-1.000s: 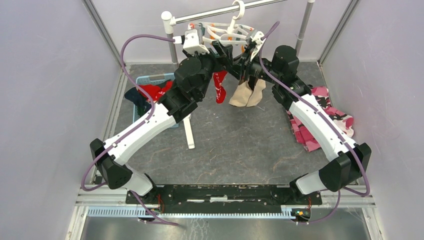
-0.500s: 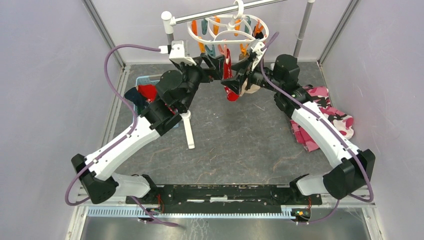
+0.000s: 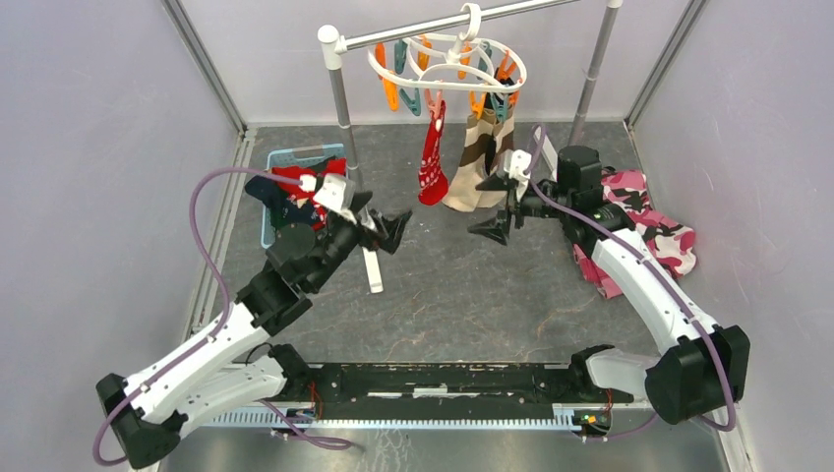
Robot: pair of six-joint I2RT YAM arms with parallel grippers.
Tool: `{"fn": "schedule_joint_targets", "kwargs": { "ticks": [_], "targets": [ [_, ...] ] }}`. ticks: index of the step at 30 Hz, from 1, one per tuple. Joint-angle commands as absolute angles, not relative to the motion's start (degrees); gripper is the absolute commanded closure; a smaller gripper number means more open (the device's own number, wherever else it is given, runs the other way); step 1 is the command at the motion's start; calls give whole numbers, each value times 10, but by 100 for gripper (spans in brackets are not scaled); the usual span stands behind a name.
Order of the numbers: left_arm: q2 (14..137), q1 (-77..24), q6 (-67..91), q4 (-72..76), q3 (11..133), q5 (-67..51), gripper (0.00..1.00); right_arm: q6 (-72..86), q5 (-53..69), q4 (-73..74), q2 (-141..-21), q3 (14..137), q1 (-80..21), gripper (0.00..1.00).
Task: Clip the socks to the hanger
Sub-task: Pick up the sock from the bin.
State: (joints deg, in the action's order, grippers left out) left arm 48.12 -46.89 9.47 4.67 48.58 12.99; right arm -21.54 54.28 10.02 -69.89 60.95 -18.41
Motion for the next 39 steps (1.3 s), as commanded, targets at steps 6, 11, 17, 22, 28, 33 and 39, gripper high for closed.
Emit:
{"fn": "schedule_joint_targets", "kwargs": {
  "ticks": [6, 11, 17, 22, 28, 33, 39],
  "targets": [
    [420, -271, 195, 140, 263, -16, 0, -369, 637, 191, -696, 551, -97, 2],
    [488, -115, 338, 222, 257, -160, 3, -385, 640, 204, -706, 552, -95, 2],
    [575, -36, 397, 202, 322, -208, 11, -418, 634, 260, -727, 576, -96, 2],
    [582, -31, 378, 127, 354, -134, 11, -461, 638, 318, -751, 602, -95, 3],
    [562, -31, 331, 73, 357, -59, 14, -482, 639, 354, -771, 618, -95, 5],
    [562, -31, 288, 68, 360, -31, 15, -488, 633, 365, -774, 624, -96, 6],
    [619, -31, 297, 23, 406, 41, 33, -489, 631, 373, -777, 628, -96, 6]
  ]
}}
